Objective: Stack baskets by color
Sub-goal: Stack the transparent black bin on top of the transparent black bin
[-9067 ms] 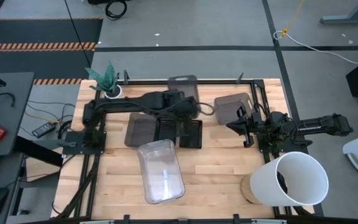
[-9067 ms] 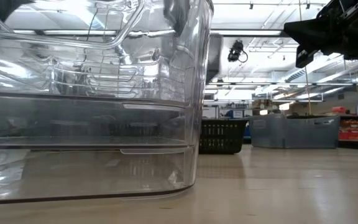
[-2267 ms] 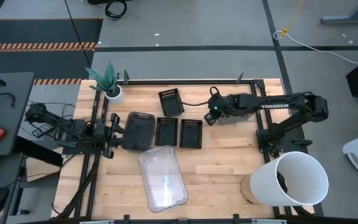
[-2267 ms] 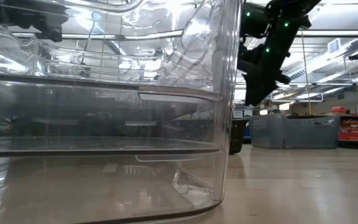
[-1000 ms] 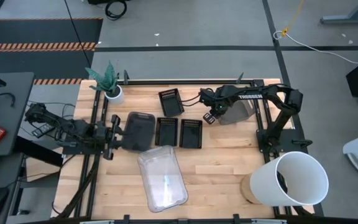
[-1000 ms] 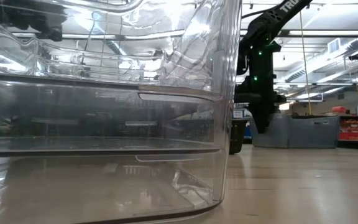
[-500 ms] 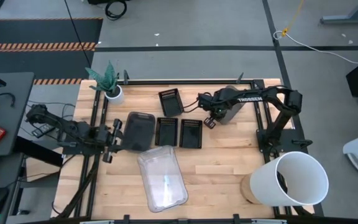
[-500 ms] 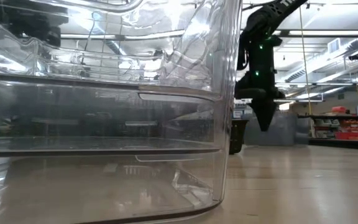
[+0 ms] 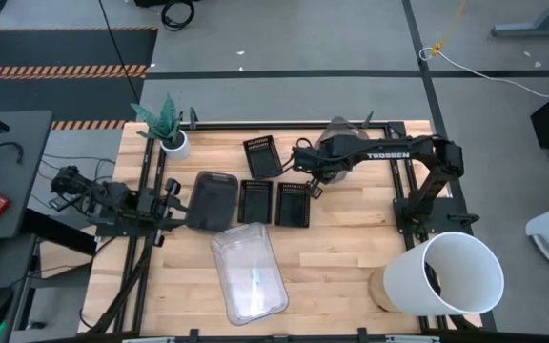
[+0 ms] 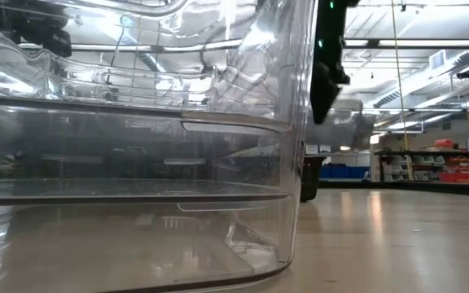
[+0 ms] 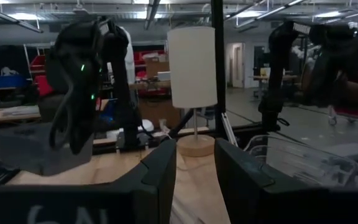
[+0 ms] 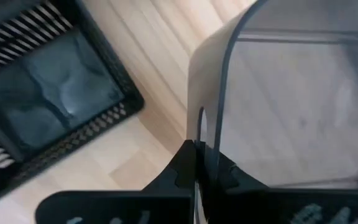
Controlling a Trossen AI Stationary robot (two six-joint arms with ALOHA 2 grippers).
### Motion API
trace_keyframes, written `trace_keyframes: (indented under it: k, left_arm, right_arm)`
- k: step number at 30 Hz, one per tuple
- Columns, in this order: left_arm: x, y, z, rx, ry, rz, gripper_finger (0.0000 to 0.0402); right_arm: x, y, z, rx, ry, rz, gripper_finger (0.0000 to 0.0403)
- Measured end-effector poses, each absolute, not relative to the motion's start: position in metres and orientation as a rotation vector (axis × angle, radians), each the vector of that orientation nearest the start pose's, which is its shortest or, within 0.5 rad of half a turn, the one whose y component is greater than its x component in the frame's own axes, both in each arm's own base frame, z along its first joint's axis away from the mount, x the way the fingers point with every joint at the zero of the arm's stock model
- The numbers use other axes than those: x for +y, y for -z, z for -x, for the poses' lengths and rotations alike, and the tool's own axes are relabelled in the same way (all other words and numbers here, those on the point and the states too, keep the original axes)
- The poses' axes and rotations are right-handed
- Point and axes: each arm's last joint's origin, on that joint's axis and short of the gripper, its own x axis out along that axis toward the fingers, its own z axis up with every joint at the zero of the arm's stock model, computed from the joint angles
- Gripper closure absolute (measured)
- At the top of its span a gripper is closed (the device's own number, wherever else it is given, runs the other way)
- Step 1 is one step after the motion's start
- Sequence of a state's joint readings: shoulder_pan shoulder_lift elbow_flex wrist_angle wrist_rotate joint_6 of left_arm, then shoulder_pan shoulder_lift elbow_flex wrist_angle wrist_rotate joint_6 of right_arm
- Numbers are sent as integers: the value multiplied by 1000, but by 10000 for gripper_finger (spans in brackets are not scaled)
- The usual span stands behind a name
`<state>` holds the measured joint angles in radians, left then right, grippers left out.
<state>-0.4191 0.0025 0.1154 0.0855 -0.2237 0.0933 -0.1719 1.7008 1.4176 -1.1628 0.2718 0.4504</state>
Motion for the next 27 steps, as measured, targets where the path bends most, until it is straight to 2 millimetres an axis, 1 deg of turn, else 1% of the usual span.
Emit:
trace_keyframes:
  k: [5,10,13,15,18,23,27]
  left_arm:
    - [-30,-209,-82,-207,209,-25,285]
    - [-33,-190,-87,-158,227,17,285]
    - [-34,-182,-89,-162,248,44,285]
    - [-35,-182,-89,-164,263,58,285]
    - [-36,-184,-89,-181,301,66,285]
    - [-39,-184,-87,-182,430,83,285]
    - [-40,-184,-87,-179,479,94,285]
  right_arm:
    - [-46,-289,-321,1266,665,-230,397]
    - [-29,-314,-328,1176,637,-182,397]
    - [-19,-326,-331,1116,626,-150,397]
    - [-12,-334,-335,1067,601,-145,397]
    - [-2,-342,-341,996,547,-130,397]
    - [11,-352,-353,871,442,-123,398]
    - [20,-359,-361,774,359,-112,398]
